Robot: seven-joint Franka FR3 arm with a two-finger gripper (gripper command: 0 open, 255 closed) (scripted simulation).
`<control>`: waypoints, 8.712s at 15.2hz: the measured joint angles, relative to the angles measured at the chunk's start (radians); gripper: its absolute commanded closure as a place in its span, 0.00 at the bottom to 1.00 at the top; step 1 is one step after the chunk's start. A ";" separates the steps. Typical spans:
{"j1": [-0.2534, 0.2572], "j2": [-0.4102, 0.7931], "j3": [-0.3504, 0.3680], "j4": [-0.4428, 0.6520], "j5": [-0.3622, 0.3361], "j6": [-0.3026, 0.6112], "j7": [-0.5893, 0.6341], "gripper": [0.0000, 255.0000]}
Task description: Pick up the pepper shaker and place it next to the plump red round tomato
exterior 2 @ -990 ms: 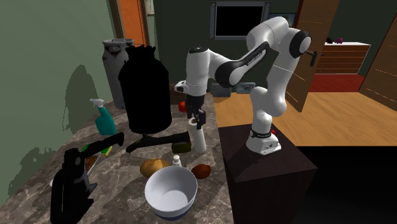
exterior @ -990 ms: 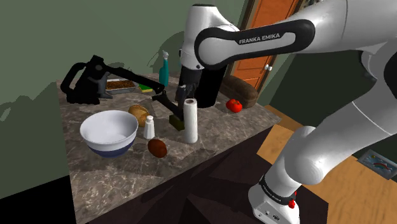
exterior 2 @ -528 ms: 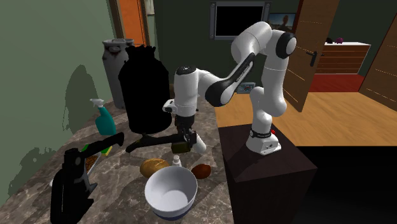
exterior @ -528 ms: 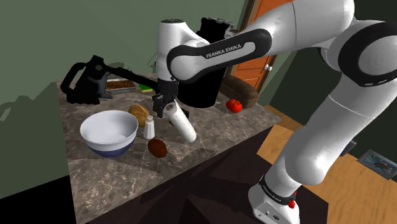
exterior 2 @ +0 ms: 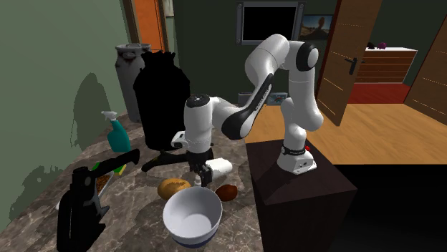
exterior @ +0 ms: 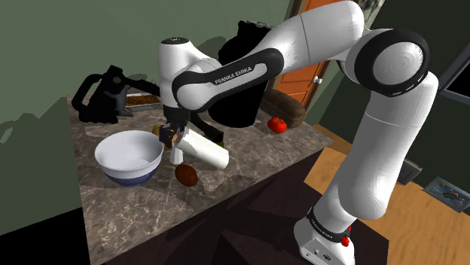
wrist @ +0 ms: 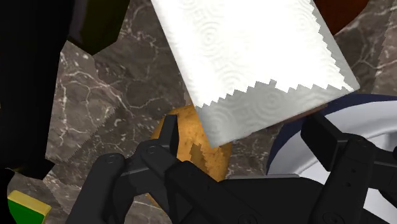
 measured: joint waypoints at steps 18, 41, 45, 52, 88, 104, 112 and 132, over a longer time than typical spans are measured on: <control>0.000 0.025 -0.007 -0.016 -0.020 0.055 0.010 1.00; -0.005 -0.055 0.004 0.090 0.033 -0.138 -0.037 1.00; -0.007 -0.073 0.005 0.122 0.042 -0.186 -0.047 1.00; -0.006 -0.088 0.008 0.201 0.052 -0.279 -0.060 1.00; -0.279 -0.630 -0.416 -0.299 0.076 -0.253 -0.752 1.00; -0.410 -0.549 -0.719 -0.208 0.015 -0.219 -1.157 1.00; -0.445 -0.433 -0.848 -0.112 0.048 -0.189 -1.338 1.00; -0.446 -0.345 -0.886 -0.310 0.078 0.089 -1.366 1.00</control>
